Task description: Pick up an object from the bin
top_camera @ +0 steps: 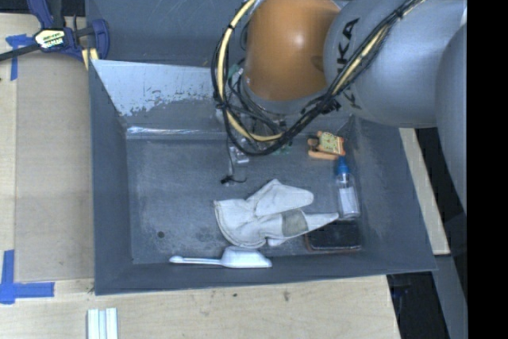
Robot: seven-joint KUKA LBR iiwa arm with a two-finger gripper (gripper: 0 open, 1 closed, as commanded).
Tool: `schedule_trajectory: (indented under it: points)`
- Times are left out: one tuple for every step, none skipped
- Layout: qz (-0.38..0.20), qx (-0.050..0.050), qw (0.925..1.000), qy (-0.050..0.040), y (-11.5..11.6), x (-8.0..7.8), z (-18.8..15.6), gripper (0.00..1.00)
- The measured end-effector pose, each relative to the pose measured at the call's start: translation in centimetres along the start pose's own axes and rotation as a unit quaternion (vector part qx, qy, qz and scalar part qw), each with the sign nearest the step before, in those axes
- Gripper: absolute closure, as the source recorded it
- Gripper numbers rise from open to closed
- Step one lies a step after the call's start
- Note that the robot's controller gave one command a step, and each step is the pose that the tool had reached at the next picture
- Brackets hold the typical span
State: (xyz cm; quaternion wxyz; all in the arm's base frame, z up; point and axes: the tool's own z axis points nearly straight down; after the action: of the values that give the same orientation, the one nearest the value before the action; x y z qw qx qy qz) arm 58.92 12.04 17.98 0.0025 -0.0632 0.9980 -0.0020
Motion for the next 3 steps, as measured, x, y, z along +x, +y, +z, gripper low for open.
schedule_trajectory:
  points:
    - [-0.004,-0.004,1.0000,0.0010,2.0,0.7,2.3,0.00]
    - [0.053,-0.002,0.9986,0.0013,-1.1,1.2,4.0,0.00]
    - [0.011,-0.002,0.9999,-0.0002,-3.4,1.0,8.3,0.00]
